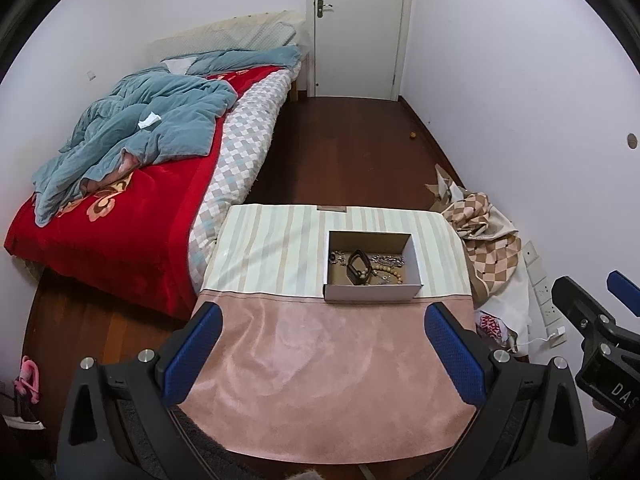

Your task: Organize jewelry

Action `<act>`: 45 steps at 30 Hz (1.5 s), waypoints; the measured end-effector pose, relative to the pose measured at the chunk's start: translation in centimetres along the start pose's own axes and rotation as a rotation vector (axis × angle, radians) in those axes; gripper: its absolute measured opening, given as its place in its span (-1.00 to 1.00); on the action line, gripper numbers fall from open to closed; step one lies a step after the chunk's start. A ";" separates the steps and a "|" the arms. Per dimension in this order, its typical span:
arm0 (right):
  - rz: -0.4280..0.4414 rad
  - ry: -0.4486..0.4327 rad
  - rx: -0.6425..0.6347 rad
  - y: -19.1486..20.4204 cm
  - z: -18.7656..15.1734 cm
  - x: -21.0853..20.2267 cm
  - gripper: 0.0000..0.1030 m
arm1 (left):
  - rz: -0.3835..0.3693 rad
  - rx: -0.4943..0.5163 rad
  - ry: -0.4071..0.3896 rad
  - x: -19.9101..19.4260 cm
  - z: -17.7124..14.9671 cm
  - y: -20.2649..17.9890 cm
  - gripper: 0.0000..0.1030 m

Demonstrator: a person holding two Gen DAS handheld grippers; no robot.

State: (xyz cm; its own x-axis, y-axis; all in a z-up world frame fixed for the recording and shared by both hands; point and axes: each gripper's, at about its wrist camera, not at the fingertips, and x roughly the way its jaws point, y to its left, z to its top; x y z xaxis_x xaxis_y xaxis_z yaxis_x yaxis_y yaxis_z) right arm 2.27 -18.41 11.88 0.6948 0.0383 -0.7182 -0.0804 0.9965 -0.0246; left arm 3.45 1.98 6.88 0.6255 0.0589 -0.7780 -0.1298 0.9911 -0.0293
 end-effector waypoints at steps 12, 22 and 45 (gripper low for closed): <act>-0.020 0.030 -0.004 0.5 2.9 4.5 1.00 | 0.033 -0.014 0.024 4.0 2.1 0.1 1.00; -0.046 0.107 -0.012 0.7 3.8 10.6 1.00 | 0.048 0.002 0.079 8.0 3.2 -0.8 1.00; -0.049 0.171 -0.016 0.3 3.3 13.8 1.00 | 0.052 -0.010 0.115 9.4 3.1 -1.0 1.00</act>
State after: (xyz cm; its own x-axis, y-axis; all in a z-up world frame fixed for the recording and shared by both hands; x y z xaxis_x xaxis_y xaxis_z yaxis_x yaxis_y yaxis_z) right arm 14.21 -17.34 4.30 0.5664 -0.0246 -0.8237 -0.0621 0.9954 -0.0724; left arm 11.85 1.89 1.52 0.5258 0.0957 -0.8452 -0.1682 0.9857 0.0070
